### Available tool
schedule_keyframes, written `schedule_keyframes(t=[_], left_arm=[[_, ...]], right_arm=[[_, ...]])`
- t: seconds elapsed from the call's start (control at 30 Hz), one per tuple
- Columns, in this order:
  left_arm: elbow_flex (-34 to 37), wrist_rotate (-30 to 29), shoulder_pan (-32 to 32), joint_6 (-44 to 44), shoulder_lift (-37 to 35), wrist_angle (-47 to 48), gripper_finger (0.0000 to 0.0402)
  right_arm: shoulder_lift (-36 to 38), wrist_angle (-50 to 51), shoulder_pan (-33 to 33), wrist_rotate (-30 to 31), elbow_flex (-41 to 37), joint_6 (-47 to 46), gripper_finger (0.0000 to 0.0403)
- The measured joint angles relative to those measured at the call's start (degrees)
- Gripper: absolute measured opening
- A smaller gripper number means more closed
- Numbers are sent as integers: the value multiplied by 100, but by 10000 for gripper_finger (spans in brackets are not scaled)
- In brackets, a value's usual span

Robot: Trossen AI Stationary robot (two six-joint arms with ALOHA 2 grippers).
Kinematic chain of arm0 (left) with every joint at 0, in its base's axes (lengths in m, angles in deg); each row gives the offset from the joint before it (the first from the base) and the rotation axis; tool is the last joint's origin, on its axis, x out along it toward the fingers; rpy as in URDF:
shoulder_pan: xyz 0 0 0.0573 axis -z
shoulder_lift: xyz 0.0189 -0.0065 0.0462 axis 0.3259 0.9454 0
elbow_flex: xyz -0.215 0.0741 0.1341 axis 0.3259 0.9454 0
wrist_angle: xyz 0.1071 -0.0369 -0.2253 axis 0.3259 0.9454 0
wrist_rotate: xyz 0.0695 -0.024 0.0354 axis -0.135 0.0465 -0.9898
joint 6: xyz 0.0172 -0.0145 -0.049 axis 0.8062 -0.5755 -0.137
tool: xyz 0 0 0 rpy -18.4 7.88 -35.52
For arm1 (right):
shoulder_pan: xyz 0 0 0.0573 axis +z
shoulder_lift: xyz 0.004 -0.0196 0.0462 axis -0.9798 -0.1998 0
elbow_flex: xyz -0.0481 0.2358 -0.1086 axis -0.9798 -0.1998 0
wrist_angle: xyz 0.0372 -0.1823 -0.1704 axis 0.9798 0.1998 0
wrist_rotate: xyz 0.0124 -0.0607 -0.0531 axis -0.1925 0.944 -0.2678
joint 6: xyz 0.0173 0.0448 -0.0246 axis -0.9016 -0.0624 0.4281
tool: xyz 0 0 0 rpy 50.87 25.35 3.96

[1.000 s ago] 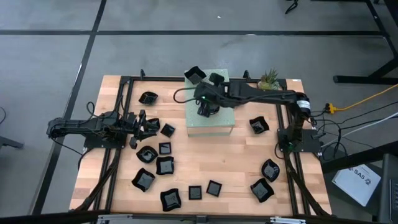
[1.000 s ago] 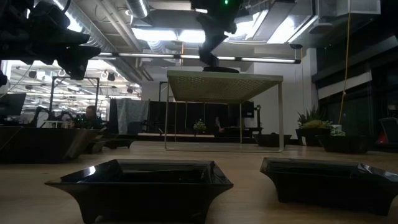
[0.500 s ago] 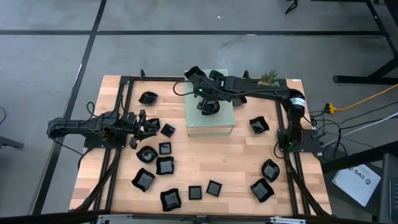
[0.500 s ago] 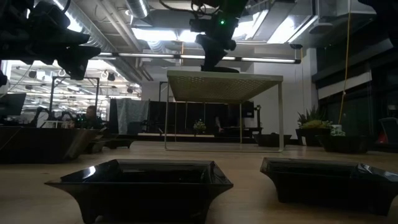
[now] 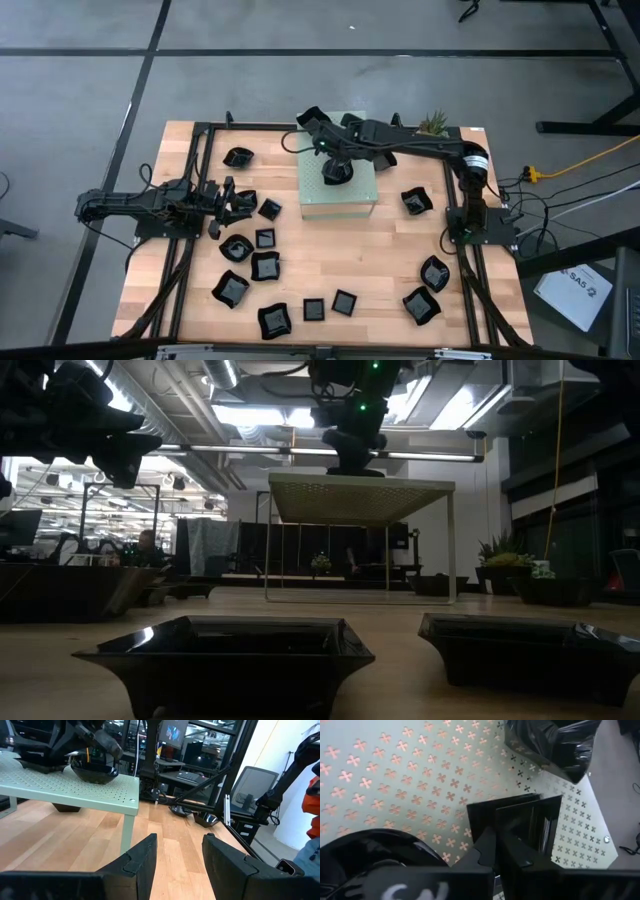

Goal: Pick & Place Mini shaped plates
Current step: Stack the black square plate on top of the black square plate on the shelf

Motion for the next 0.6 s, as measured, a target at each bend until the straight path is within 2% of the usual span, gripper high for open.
schedule_keyframes(t=[0.6], left_arm=[[-2, -2, 0, 0, 0, 0, 152]], right_arm=[[-15, 30, -2, 0, 0, 43, 80]])
